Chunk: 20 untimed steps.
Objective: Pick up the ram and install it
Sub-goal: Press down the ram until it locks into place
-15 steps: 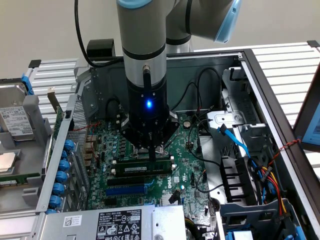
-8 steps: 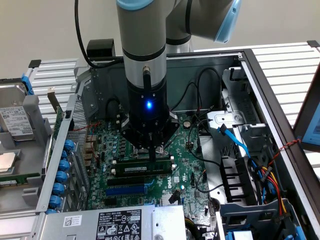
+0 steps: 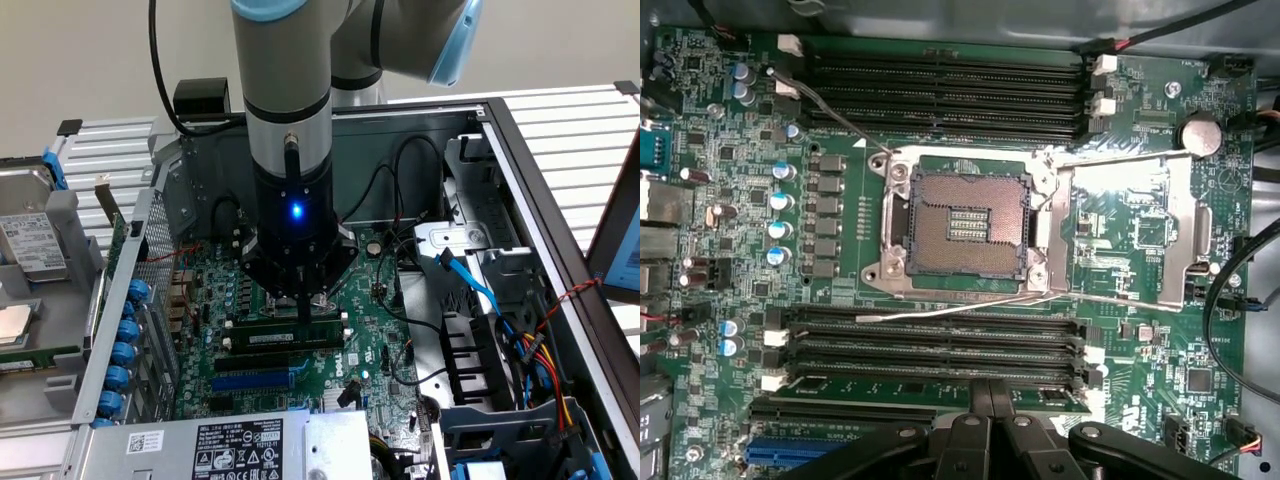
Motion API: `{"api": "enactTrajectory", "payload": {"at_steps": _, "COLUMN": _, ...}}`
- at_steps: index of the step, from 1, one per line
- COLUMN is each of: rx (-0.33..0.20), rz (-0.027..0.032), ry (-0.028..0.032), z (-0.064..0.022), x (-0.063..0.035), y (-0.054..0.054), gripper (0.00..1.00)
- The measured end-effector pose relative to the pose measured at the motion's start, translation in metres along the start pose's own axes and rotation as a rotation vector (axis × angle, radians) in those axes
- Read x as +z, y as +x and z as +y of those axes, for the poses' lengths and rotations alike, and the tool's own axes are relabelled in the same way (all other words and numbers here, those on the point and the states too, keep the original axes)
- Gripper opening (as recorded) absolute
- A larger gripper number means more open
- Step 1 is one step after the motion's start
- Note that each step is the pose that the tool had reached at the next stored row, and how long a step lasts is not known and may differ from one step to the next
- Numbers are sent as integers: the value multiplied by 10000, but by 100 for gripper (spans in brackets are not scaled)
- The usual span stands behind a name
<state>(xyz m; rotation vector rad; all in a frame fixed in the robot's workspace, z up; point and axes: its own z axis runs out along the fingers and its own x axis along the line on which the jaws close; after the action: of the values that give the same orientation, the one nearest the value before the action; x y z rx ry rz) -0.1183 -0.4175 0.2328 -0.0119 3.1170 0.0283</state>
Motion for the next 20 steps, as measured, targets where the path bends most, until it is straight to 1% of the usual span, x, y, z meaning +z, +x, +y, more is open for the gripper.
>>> {"api": "enactTrajectory", "payload": {"at_steps": 3, "rx": 0, "rz": -10, "ry": 2, "z": -1, "x": 15, "y": 1, "gripper": 11}}
{"api": "enactTrajectory", "payload": {"at_steps": 20, "rx": 0, "rz": -21, "ry": 4, "z": -1, "x": 49, "y": 2, "gripper": 11}}
